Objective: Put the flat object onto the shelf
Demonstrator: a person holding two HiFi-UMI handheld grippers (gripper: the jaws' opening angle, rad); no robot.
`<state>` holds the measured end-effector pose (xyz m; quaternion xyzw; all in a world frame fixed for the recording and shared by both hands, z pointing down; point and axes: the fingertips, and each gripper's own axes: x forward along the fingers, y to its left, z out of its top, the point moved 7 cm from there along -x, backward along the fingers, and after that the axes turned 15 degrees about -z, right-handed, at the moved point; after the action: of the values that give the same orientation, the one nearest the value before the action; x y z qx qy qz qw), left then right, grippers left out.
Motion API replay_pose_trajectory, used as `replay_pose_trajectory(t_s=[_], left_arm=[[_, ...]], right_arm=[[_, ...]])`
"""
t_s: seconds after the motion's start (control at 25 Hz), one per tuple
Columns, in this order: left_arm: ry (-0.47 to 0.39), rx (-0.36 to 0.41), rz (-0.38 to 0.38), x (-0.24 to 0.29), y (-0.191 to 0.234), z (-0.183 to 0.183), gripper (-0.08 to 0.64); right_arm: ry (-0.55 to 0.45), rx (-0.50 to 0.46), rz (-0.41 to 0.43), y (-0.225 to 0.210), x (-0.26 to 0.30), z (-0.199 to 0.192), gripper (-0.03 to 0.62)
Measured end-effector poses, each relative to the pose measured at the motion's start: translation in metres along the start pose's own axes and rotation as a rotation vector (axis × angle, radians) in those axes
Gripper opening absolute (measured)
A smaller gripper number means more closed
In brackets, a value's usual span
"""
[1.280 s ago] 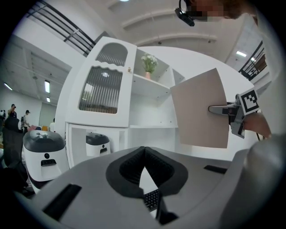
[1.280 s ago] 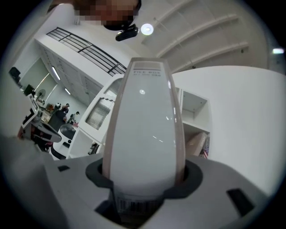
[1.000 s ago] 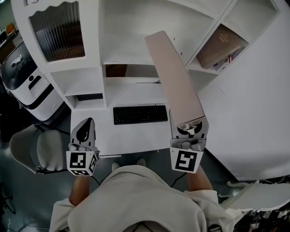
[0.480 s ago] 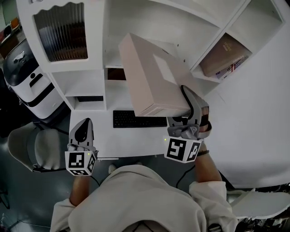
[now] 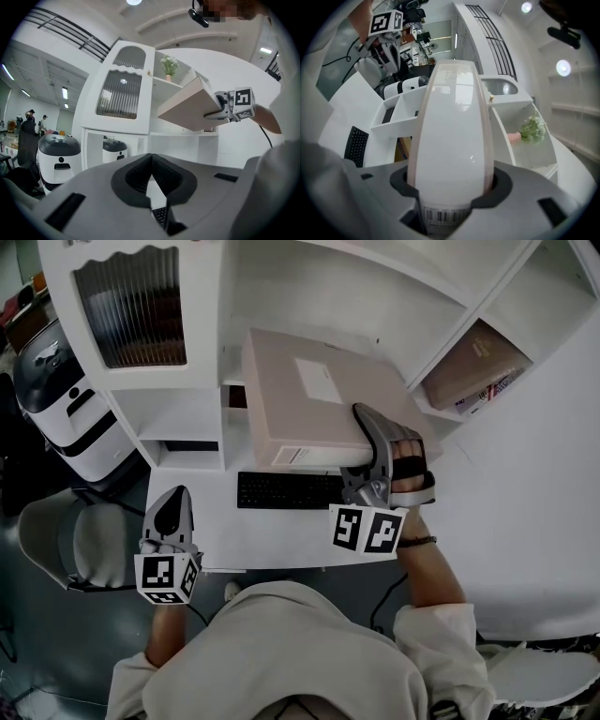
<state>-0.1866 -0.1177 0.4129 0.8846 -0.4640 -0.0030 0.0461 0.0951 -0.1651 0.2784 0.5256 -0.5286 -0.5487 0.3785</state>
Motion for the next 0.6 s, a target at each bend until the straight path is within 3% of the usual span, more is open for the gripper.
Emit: replay_pose_trajectory(t_s=[0.32,0.6], left_arm=[[0.016,-0.009,0.022,0.005,0.005,-0.005,-0.008],[0.037,-0.023,0.037,0.009,0.012,-0.013,-0.008]], right_arm=[[0.009,-0.115,0.081,0.031,0.027,-0.003,0.275],[0.013,-0.18,0.084,0.056,0.046,-0.004,0.285]])
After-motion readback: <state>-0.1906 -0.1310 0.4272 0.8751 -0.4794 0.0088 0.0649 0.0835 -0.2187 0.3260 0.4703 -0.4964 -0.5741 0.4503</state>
